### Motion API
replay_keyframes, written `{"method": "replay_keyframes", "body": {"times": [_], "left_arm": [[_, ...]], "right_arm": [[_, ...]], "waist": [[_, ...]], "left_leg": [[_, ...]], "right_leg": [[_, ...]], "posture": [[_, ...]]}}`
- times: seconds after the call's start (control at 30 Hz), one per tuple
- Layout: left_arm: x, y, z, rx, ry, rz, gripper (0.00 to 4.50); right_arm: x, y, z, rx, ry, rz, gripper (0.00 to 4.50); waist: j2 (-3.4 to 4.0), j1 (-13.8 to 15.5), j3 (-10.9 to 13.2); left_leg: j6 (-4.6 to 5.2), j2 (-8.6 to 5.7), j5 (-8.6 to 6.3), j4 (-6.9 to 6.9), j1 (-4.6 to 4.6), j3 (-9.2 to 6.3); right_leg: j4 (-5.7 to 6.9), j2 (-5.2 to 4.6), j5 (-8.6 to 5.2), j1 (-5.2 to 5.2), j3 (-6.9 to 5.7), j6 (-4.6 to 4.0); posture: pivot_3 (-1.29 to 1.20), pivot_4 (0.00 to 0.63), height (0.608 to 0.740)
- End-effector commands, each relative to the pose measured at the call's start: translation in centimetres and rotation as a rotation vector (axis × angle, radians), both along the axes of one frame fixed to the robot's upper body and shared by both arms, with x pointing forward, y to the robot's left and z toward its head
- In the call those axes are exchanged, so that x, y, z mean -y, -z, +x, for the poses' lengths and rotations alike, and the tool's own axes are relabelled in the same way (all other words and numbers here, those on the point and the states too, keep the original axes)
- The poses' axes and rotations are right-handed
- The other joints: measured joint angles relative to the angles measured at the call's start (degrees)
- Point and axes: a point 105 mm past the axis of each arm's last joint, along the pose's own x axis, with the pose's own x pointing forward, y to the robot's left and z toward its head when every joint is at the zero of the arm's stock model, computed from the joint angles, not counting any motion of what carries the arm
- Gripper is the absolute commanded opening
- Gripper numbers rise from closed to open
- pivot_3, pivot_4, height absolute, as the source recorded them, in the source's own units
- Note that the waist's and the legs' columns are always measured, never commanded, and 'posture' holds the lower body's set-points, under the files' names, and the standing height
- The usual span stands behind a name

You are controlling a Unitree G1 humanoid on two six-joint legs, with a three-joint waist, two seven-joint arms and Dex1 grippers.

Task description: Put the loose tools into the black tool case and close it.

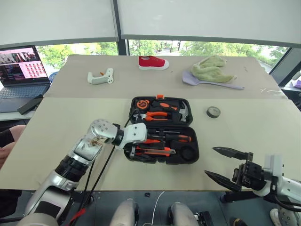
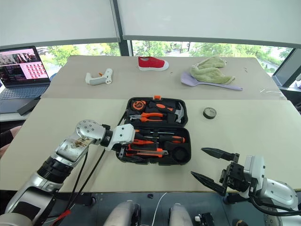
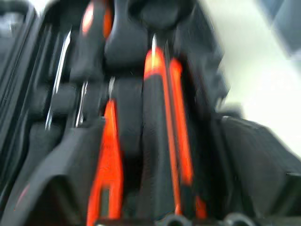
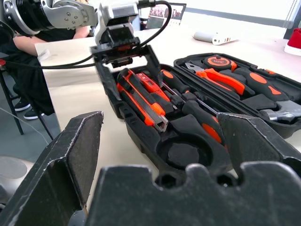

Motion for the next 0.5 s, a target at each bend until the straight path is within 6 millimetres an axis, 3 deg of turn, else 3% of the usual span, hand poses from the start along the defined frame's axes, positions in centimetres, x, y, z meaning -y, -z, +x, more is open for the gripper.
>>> {"method": "replay_keyframes", "body": {"times": [0.03,0.1,0.2,0.37,0.5], "left_arm": [[-1.0,-3.2,0.6,0.074,-0.019,-0.135,4.38],[-1.4,-3.6,0.7,0.097,-0.027,-0.171,4.38],[-1.7,-2.9,0.9,0.081,-0.062,-0.185,3.66],[-1.2,-1.7,0.3,0.065,-0.049,-0.188,1.86],[-0.8,0.8,-0.3,0.062,-0.034,-0.140,0.18]], "right_arm": [[0.0,-0.4,0.1,0.008,-0.006,-0.004,4.50],[-0.1,-0.4,0.1,0.006,-0.007,-0.003,4.50],[-0.3,-0.4,0.3,0.007,-0.008,-0.001,4.50],[-0.5,-0.5,0.5,0.008,-0.010,0.003,4.50],[-0.6,-0.5,0.8,0.012,-0.012,0.004,4.50]], "waist": [[0.00,-0.29,0.00],[0.00,-0.54,0.00],[0.01,-0.59,0.00],[-0.01,-0.41,0.00],[0.01,-0.47,-0.01]], "left_leg": [[0.00,0.00,0.00,0.00,0.00,0.00],[0.00,0.01,0.00,-0.01,0.02,-0.01],[0.00,0.00,0.00,-0.01,0.04,-0.01],[0.00,0.00,0.00,0.01,0.03,-0.01],[0.00,-0.02,0.00,0.05,0.03,0.00]], "right_leg": [[0.01,0.00,0.00,0.00,0.00,0.00],[0.04,0.00,0.00,0.00,0.00,-0.01],[0.04,-0.01,0.00,0.01,0.01,-0.01],[0.06,-0.02,0.00,0.01,0.02,-0.01],[0.06,-0.05,0.00,0.02,0.03,-0.01]], "posture": [[0.00,0.150,0.740],[0.00,0.150,0.740],[0.00,0.150,0.740],[0.00,0.150,0.740],[0.00,0.150,0.740]]}}
